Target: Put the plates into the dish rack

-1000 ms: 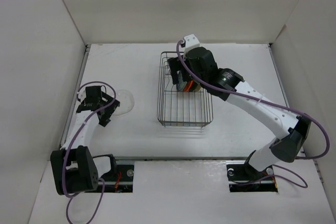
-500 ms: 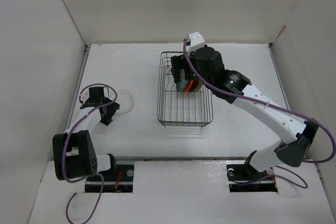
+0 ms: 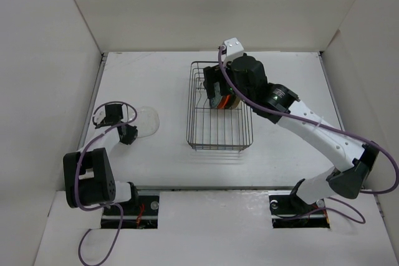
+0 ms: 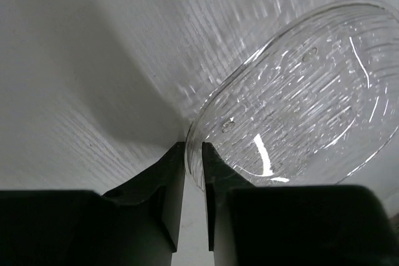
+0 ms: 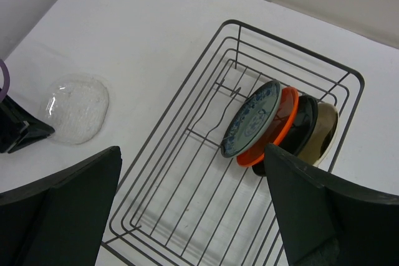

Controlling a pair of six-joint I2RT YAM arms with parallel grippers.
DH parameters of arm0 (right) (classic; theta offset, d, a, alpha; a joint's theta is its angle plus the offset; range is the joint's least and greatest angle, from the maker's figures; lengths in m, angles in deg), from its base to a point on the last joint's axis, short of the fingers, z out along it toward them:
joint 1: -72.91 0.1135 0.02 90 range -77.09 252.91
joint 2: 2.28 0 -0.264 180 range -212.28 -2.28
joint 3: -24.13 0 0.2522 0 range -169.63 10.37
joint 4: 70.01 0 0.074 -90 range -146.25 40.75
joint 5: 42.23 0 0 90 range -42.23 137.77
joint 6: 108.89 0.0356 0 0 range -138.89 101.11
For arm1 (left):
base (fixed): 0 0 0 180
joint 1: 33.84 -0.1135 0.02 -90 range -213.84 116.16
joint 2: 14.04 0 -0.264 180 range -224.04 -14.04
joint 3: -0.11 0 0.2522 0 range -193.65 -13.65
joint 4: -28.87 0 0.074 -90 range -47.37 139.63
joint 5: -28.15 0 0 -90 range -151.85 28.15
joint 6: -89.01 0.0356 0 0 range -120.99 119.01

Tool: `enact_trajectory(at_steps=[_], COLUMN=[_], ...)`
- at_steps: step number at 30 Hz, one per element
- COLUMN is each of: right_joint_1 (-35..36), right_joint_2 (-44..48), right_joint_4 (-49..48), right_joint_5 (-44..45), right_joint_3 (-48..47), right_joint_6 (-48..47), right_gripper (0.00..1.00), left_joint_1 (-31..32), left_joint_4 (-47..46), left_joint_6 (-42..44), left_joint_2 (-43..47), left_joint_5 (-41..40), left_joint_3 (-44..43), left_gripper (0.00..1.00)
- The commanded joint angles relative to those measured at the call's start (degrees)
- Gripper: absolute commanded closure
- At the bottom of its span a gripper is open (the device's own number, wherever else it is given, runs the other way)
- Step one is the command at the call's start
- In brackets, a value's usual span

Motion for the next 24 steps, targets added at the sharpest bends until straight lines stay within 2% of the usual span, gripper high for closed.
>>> enact_trajectory(at_steps=[1,3,7,11,12,16,18,20,22,24], right_joint_1=[-0.1,-0.1,-1.5,-6.1,-7.2,-9.3,-10.0,-10.7,-11.3,-11.3], right_joint_2=[2.0,2.5,3.8,7.2,7.9,8.6,8.0,7.0,5.4,4.1], right_joint_4=[-3.1,-3.1,-6.9,-15.0,-16.7,-20.7,-22.2,-24.7,-30.5,-34.3], right_joint_5=[-0.5,-1.0,-7.5,-22.9,-29.2,-36.9,-39.3,-43.3,-43.9,-45.1], right_joint_3=[-0.1,0.5,3.3,8.8,9.7,9.6,8.9,8.9,10.4,10.4], right_joint_6=[-0.4,-0.4,-1.0,1.2,1.8,2.4,4.3,5.5,8.9,10.5], right_gripper=[0.00,0.00,0.00,0.00,0.00,0.00,0.00,0.00,0.00,0.00], left_joint_1=[-0.8,-1.4,-1.4,0.2,1.0,1.6,1.6,1.6,1.6,2.2], left_joint_4=[-0.1,-0.8,-0.6,1.6,1.6,0.7,-0.8,-3.0,-5.0,-8.8], left_joint_6=[-0.4,-0.4,0.8,3.3,5.2,10.7,14.6,16.1,18.0,18.5], left_joint_2=[-1.1,-1.8,-1.1,8.7,13.9,23.9,26.1,28.2,28.7,30.5], left_joint_5=[-1.5,-0.3,1.1,-2.0,-2.5,-0.9,2.1,8.5,16.6,21.4], left_joint_3=[0.0,0.0,-1.6,-4.4,-5.0,-9.8,-11.2,-11.8,-11.8,-11.0], left_gripper=[0.87,1.00,1.00,1.00,1.00,1.00,1.00,1.00,1.00,1.00])
